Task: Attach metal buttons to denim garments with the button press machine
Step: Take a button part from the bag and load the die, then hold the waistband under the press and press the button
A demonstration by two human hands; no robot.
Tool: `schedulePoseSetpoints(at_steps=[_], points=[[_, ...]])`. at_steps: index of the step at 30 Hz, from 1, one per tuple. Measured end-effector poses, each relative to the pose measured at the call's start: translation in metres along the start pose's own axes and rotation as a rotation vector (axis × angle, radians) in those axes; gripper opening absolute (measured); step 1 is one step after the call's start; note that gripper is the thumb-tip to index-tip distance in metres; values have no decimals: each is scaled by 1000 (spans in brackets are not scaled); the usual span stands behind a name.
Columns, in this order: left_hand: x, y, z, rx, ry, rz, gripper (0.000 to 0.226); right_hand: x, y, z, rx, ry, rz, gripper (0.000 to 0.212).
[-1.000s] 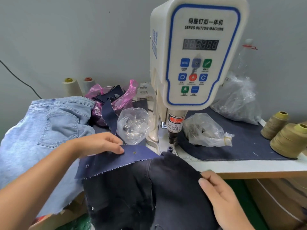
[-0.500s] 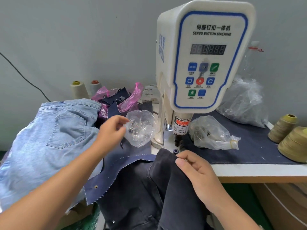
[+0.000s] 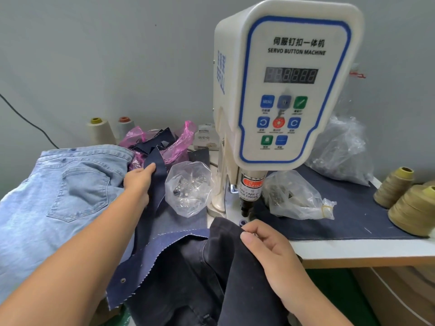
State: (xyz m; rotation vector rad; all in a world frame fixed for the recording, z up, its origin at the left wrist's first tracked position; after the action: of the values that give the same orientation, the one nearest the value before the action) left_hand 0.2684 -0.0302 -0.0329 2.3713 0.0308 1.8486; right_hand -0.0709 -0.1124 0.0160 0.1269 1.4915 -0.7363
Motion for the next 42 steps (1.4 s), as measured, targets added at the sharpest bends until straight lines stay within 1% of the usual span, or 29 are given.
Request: schedulePoseSetpoints(at_steps=[3, 4, 6, 7, 9, 11, 15, 17, 19, 20, 21, 22, 23, 24, 26, 28, 30, 31, 33, 34, 35, 37, 38, 40, 42], points=[[32, 2, -12, -123, 159, -12, 29, 1, 0, 1, -13, 8, 11, 23], [46, 2, -19, -184, 202, -48, 28, 1, 1, 2, -17, 17, 15, 23], [73, 0, -34, -321, 247, -219, 22, 1, 3, 2, -26, 41, 39, 23], [87, -2, -45, -413, 254, -289, 20, 0, 4, 2, -38, 53, 53, 24], [109, -7, -76, -670, 223, -305, 23, 1, 6, 2, -78, 89, 62, 23], [119, -13, -108, -898, 162, -182, 26, 2, 6, 5, -103, 143, 74, 22], [106, -11, -165, -1223, 45, 195, 30, 13, 5, 12, -123, 254, 166, 25], [91, -1, -195, -1437, -57, 281, 31, 20, 6, 12, -144, 295, 261, 27], [72, 8, -225, -1674, -196, 328, 35, 25, 10, 16, -129, 347, 314, 28], [61, 12, -236, -1761, -263, 360, 36, 27, 10, 17, -105, 395, 313, 33], [50, 16, -241, -1807, -289, 411, 36, 32, 9, 20, -103, 446, 312, 38], [39, 21, -243, -1810, -258, 482, 35, 34, 11, 21, -142, 487, 344, 42], [29, 26, -242, -1769, -187, 549, 32, 35, 12, 21, -198, 488, 389, 46], [22, 31, -238, -1693, -109, 592, 27, 31, 10, 20, -243, 478, 465, 52], [13, 38, -227, -1502, -11, 578, 18, 28, 4, 17, -281, 472, 566, 63], [7, 41, -223, -1391, 51, 524, 15, 27, -3, 15, -285, 451, 434, 67], [2, 44, -222, -1327, 141, 509, 13, 26, -12, 16, -328, 383, 227, 61], [0, 45, -222, -1298, 171, 502, 11, 25, -15, 18, -342, 336, 175, 56], [0, 45, -220, -1238, 188, 488, 12, 25, -18, 18, -369, 251, 126, 33], [1, 44, -218, -1215, 189, 502, 16, 24, -20, 17, -376, 226, 95, 28], [3, 42, -215, -1204, 200, 553, 22, 26, -22, 14, -382, 206, 73, 29], [7, 38, -206, -1212, 275, 766, 29, 21, -24, 14, -396, 177, 61, 34], [10, 36, -203, -1228, 322, 877, 27, 19, -25, 14, -413, 155, 56, 36], [15, 33, -200, -1263, 391, 1009, 14, 16, -30, 13, -433, 121, 58, 39], [17, 30, -195, -1262, 483, 1134, 20, 18, -37, 11, -412, 92, 55, 39]])
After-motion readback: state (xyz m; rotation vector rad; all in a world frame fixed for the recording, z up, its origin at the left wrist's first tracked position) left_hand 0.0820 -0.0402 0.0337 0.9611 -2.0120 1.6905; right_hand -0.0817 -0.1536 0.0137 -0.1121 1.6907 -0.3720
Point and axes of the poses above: each hand's wrist, its own z-axis towards the middle knuckle, its own y-axis out of the palm, x = y × z, the point moved 5 cm from there along z, towards the middle knuckle, and after that the axes turned 11 degrees about -z, right-handed, at the moved point
